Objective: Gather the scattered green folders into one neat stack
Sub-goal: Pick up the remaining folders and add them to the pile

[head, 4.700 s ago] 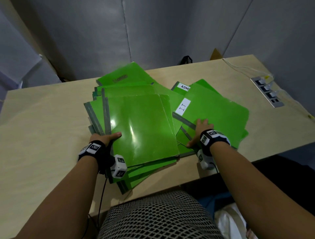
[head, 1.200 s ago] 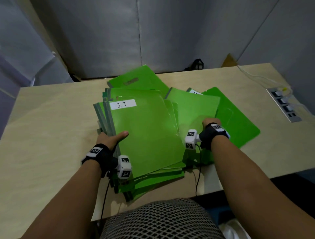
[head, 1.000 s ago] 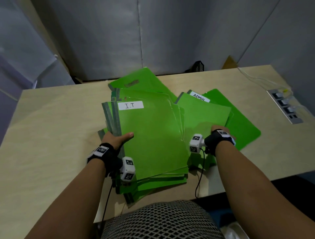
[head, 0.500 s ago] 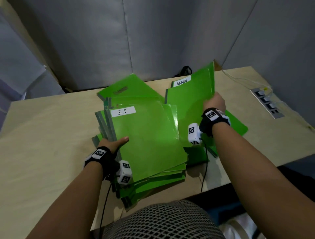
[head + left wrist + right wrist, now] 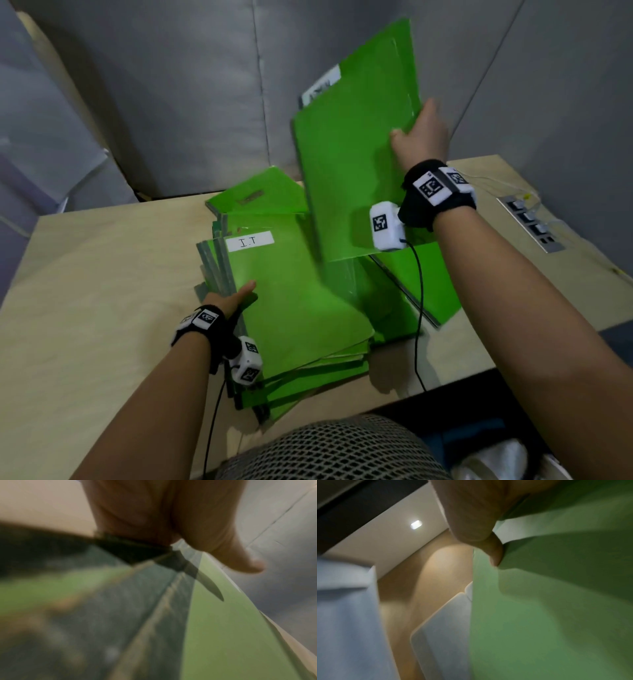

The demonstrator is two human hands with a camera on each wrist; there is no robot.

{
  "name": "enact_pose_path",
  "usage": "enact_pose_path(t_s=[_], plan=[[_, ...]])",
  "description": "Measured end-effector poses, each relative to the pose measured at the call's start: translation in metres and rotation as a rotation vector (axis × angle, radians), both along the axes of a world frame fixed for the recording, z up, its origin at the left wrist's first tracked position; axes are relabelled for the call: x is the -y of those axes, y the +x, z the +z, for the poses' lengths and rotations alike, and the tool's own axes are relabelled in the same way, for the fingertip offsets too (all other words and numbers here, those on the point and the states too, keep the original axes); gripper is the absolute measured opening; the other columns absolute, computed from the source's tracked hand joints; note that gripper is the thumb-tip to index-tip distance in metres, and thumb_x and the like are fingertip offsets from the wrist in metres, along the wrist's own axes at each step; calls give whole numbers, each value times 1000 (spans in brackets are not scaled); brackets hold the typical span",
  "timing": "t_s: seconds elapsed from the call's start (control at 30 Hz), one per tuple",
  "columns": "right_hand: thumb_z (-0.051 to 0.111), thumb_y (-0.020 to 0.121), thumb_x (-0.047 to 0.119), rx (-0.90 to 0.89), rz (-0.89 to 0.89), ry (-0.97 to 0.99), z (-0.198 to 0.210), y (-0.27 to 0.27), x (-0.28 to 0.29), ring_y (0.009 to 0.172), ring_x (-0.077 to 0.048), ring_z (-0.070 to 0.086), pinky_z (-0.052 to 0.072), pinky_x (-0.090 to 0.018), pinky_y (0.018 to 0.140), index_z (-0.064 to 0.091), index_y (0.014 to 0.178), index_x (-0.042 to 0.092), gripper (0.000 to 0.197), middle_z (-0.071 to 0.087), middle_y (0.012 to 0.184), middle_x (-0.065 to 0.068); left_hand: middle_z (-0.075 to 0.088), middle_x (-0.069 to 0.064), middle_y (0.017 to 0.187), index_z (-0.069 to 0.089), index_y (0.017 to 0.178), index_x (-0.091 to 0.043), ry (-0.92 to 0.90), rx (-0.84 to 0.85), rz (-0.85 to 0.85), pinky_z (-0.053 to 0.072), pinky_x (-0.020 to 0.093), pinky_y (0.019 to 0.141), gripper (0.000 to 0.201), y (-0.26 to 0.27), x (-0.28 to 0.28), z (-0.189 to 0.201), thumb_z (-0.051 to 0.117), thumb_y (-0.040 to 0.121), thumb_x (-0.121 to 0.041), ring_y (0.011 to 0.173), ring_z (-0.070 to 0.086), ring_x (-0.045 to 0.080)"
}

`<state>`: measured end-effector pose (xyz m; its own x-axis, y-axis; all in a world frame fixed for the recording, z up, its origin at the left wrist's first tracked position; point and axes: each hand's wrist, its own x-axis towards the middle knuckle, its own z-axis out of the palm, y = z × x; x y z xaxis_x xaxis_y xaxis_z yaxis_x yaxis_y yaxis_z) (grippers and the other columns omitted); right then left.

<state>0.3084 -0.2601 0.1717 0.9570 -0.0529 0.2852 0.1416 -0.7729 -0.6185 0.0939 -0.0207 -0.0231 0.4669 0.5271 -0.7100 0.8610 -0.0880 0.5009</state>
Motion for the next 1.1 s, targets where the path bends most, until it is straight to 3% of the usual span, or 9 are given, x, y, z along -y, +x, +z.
enact_pose_path(t_s=[0.1,0.2,0.27,0.33,0.47,0.57,0.63,0.73,1.1], plan=[[68,80,11,-116,121,247,-29,-1,-4,92,-21,56,48,-33,90,40,126,4,53,58,109,-9,47,26,142,39,143,-1,-40,-2,-11,41,47,106,116,-1,-6,3,34,67,-89,124,52,40],[67,81,9,-288,202,134,-91,-18,-12,99,-29,62,46,-32,83,42,128,8,54,64,112,-16,37,22,151,31,149,-11,-196,10,50,22,58,115,149,-4,-13,-4,27,31,-103,140,30,44],[63,84,7,-409,213,-1,-135,-32,-15,106,-34,61,46,-33,82,41,130,8,51,64,117,-19,44,14,149,28,150,-18,-250,8,99,31,55,112,163,-7,-19,-16,38,13,-104,134,42,43],[62,87,12,-561,176,-89,-168,-43,-14,112,-35,60,47,-36,88,39,132,8,51,61,123,-19,49,12,145,33,147,-13,-252,-5,79,48,41,95,165,-8,-21,-21,43,8,-102,100,65,35],[63,88,21,-737,288,-355,-204,-59,-12,115,-34,58,48,-38,91,42,131,6,50,58,127,-17,57,30,130,47,135,8,-153,-15,-7,50,48,94,124,-6,-16,-13,57,53,-86,113,60,43],[63,87,27,-655,382,-468,-216,-73,-22,124,-33,49,46,-41,100,45,134,10,53,49,138,-12,62,16,74,56,122,10,-150,32,66,51,31,61,102,-2,-15,-19,79,55,-63,62,58,26],[60,89,31,-627,423,-502,-220,-79,-25,131,-32,40,41,-45,106,38,142,14,61,42,144,-9,67,17,94,54,122,10,-153,45,105,52,35,75,107,1,-14,-25,87,46,-57,79,62,29],[60,87,37,-630,396,-414,-217,-72,-19,129,-30,44,43,-46,104,40,141,18,60,46,143,-8,55,25,129,41,137,8,-77,7,121,48,41,87,99,6,-12,-23,83,66,-46,107,57,40],[71,70,63,-849,-30,-680,-239,-22,87,125,-41,49,47,-51,100,30,143,2,103,44,140,-25,51,25,135,39,140,3,-29,-56,67,51,46,86,106,8,-13,-29,79,64,-59,108,57,41]])
